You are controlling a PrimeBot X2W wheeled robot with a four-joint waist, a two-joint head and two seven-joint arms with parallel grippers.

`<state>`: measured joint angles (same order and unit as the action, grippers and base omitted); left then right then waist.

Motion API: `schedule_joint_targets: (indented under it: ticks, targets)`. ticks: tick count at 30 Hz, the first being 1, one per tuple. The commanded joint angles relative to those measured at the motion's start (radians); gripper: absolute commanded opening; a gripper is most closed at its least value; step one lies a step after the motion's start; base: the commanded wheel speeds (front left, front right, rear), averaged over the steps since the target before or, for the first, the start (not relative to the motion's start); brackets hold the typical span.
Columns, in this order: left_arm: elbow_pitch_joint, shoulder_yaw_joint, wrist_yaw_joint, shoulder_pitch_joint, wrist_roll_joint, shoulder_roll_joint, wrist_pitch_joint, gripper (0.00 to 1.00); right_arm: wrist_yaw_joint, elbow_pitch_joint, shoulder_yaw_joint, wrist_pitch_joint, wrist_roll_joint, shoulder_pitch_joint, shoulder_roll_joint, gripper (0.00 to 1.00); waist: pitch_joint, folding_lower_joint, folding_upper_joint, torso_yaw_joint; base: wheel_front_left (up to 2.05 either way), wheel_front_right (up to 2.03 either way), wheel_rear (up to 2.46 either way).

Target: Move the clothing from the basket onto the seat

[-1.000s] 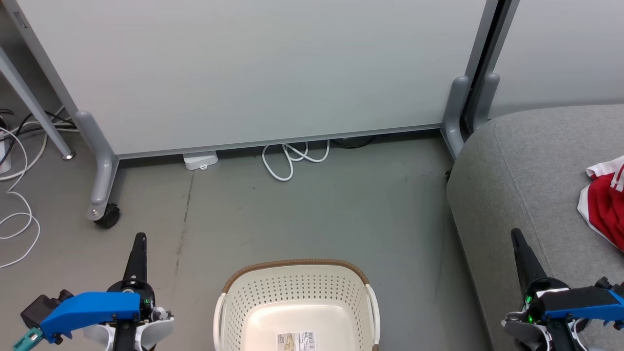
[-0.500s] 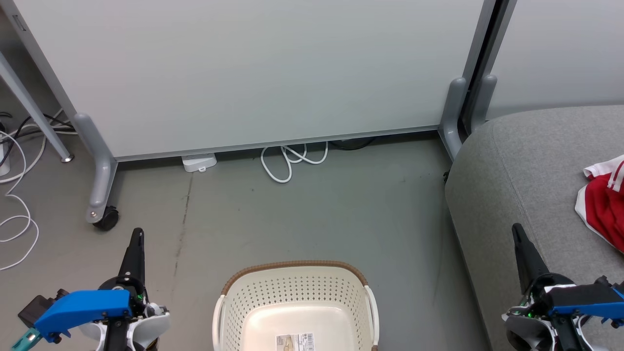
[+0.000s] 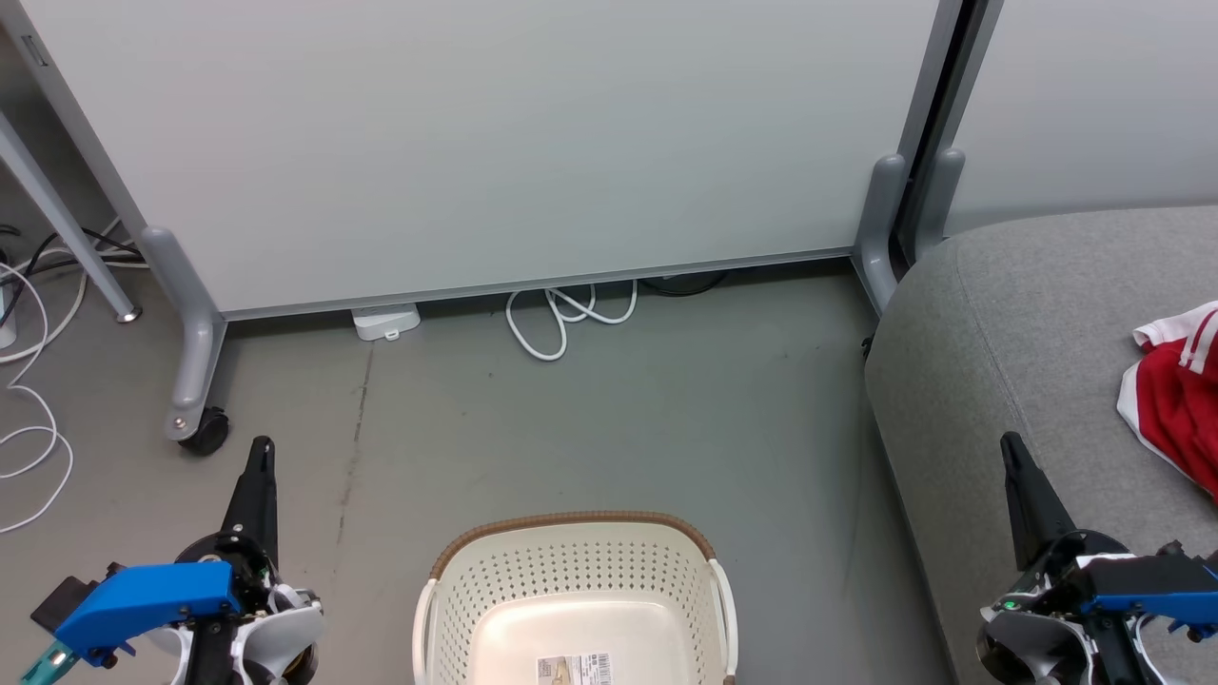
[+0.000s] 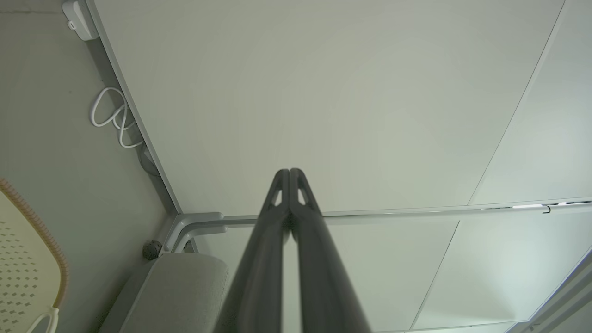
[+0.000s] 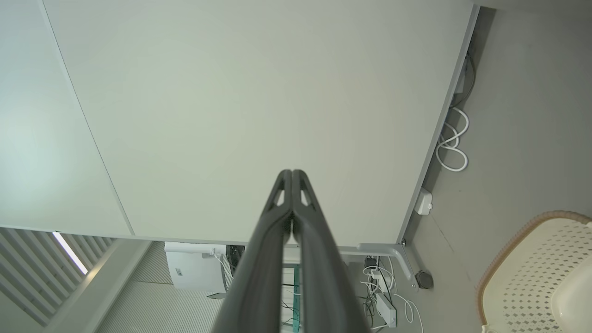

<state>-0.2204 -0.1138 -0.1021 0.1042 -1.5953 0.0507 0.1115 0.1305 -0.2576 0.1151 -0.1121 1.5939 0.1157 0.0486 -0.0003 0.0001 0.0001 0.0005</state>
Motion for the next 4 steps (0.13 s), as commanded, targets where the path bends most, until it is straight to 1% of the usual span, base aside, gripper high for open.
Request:
schedule_joint_targets:
  ticks: [1, 4]
  targets:
    - [0.006, -0.004, 0.002, 0.012, -0.014, -0.001, 0.004, 0.0, 0.0, 0.004, 0.002, -0.005, 0.014, 0.012, 0.003, 0.0, 0.0, -0.0001, -0.0001, 0.0, 0.0, 0.0, 0.0]
    - [0.006, -0.005, 0.003, 0.013, -0.017, -0.001, 0.007, 0.0, 0.0, 0.004, 0.002, -0.007, 0.019, 0.012, 0.003, 0.0, -0.001, -0.0001, -0.0001, -0.001, 0.0, 0.0, 0.0]
